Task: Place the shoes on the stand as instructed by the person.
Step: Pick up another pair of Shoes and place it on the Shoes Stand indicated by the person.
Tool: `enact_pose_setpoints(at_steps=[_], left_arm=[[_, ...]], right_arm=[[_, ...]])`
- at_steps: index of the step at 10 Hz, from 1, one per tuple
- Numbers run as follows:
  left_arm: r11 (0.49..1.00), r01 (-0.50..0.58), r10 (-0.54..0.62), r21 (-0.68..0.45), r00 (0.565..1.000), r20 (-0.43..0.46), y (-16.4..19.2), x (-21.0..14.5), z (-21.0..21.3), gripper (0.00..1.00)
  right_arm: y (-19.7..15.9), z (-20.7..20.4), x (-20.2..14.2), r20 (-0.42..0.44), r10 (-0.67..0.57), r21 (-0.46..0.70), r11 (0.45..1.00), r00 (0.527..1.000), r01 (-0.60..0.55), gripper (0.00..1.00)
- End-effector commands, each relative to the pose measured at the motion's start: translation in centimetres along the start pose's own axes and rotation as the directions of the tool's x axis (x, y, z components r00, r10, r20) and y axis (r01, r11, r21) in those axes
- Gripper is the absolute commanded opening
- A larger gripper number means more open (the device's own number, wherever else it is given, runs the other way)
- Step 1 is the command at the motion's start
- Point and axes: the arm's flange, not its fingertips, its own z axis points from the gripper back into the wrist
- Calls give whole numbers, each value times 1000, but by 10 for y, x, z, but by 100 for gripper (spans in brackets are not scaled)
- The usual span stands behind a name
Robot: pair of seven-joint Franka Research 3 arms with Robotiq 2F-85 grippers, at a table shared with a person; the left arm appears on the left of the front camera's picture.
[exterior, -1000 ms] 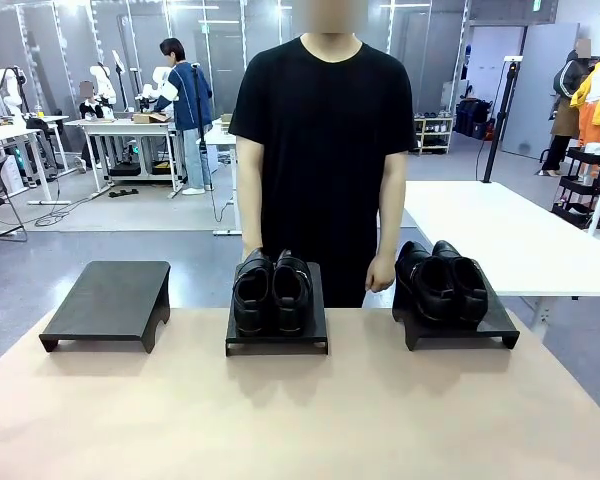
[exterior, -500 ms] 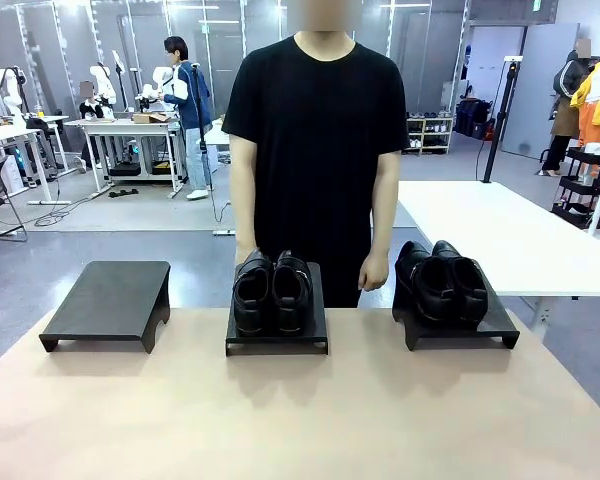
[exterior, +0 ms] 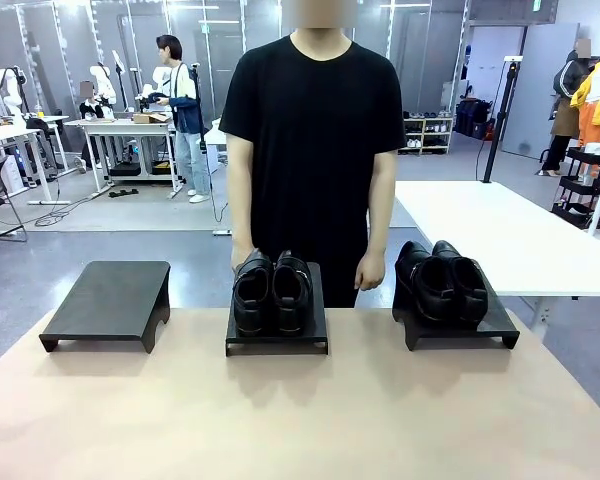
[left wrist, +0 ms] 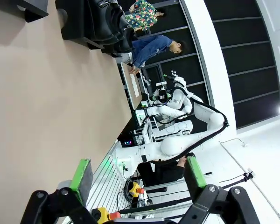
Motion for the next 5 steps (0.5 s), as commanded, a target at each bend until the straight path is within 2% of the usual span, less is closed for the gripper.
enact_pose_setpoints(at_steps=[1, 5], left_arm=[[1000, -6, 6, 10, 1000, -12, -5, 0, 2, 100], [1000, -6, 6, 10, 1000, -12, -5, 0, 2, 100]], right_arm=[[1, 0, -3, -2, 5, -14, 1000, 1000, -5, 100], [1, 0, -3, -2, 5, -14, 1000, 1000, -5, 100]])
